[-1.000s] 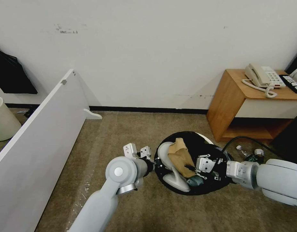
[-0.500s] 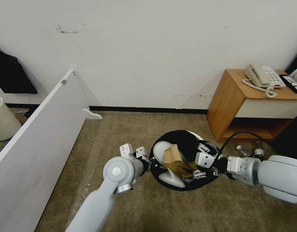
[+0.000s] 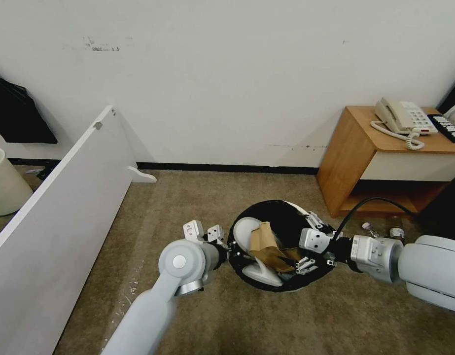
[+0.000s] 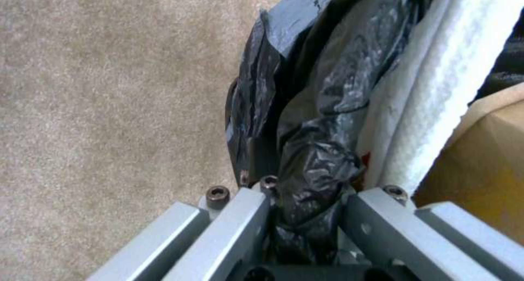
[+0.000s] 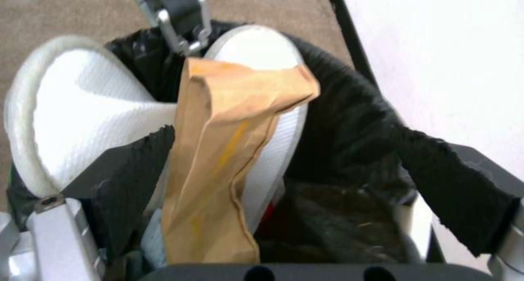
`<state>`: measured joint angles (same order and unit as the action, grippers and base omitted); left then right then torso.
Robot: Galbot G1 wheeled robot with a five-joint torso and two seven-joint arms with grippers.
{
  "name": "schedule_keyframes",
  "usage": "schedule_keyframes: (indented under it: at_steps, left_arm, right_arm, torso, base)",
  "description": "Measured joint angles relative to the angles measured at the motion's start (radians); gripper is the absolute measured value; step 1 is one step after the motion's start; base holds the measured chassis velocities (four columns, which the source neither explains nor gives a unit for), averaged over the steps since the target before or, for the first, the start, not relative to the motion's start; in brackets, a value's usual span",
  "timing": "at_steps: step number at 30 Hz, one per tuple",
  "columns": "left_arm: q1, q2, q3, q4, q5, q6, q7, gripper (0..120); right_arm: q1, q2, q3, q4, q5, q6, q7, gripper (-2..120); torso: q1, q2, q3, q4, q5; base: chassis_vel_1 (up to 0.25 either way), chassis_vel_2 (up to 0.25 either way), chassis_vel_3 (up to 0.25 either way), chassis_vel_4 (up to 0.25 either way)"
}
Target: Pick up the trash bin, then pick up the garbage from the floor and place it into the trash bin.
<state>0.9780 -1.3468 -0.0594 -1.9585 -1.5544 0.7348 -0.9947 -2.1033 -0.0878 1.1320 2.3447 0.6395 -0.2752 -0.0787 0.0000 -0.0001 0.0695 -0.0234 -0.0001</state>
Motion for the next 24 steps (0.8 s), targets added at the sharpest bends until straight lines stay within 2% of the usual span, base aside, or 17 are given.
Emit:
schedule_keyframes:
  at_steps: [7, 16, 20, 23, 24]
  left_arm:
    - [0.000, -0.002, -0.009, 0.019, 0.007, 0.000, -0.004, 0]
    - [0.011, 0.007, -0.026, 0.025, 0.018, 0.001, -0.004, 0]
    - [0.035, 0.032, -0.042, 0.010, 0.026, 0.001, 0.004, 0]
    - [0.077, 0.080, -0.069, -0.030, 0.057, 0.001, 0.040, 0]
    - [0.077, 0.080, -0.069, -0.030, 0.057, 0.001, 0.040, 0]
  right_arm:
    - [0.053, 0.028, 0.000, 0.028, 0.030, 0.001, 0.000, 100]
    - [0.141, 0.098, -0.002, 0.076, 0.061, -0.003, -0.002, 100]
    - [0.172, 0.153, 0.001, 0.092, 0.059, -0.003, 0.002, 100]
    - [0.201, 0.266, 0.004, 0.099, 0.030, 0.007, 0.019, 100]
    - [0.201, 0.266, 0.004, 0.099, 0.030, 0.007, 0.019, 100]
  torso:
    - [0.000, 0.000, 0.000, 0.0000, 0.0000]
    - [0.000, 0.000, 0.000, -0.0001, 0.0000]
    - [0.000, 0.000, 0.000, 0.0000, -0.0001]
    - [0.000, 0.000, 0.000, 0.0001, 0.0000]
    - [0.000, 0.000, 0.000, 0.0001, 0.0000]
  base:
    - [0.000, 0.000, 0.000, 0.000]
    - [0.000, 0.000, 0.000, 0.000]
    - [0.000, 0.000, 0.000, 0.000]
    - [0.000, 0.000, 0.000, 0.000]
    - [0.000, 0.000, 0.000, 0.000]
